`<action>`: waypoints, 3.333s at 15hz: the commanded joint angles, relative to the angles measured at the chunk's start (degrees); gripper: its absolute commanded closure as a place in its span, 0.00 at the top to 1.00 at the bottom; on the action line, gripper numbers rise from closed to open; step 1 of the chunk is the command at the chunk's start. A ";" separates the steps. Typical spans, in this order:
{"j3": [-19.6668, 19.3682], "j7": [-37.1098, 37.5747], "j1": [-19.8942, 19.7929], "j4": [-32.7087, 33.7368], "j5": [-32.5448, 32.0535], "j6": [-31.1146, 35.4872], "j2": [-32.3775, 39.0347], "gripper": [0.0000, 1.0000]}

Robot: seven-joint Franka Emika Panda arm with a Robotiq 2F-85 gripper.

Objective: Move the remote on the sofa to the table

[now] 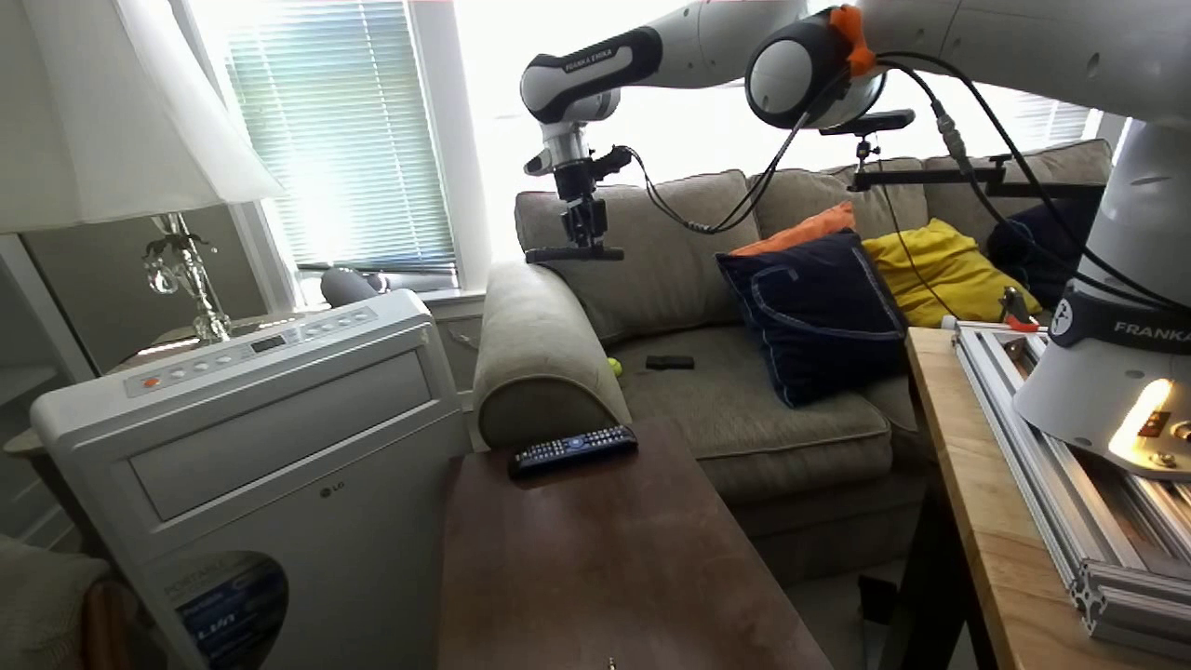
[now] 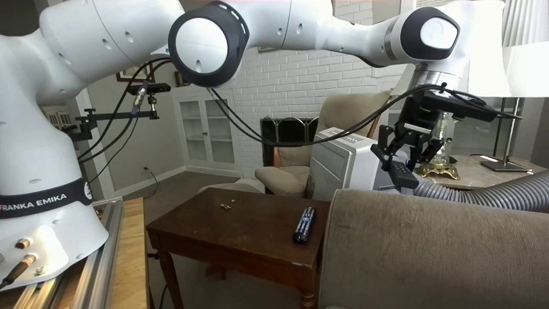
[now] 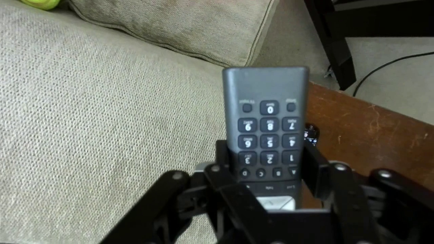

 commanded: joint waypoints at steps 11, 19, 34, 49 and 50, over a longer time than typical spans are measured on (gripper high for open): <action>0.69 -7.98 -1.04 -0.89 3.09 -0.95 -5.51 0.28; 1.64 -1.36 -0.55 0.15 5.60 -5.19 -4.26 0.53; 3.48 12.51 -5.45 1.15 9.37 -3.23 -9.23 0.28; 2.86 -11.56 -4.10 1.28 8.14 -13.76 -15.33 0.53; 2.86 -11.77 -4.10 1.28 8.14 -13.76 -15.34 0.53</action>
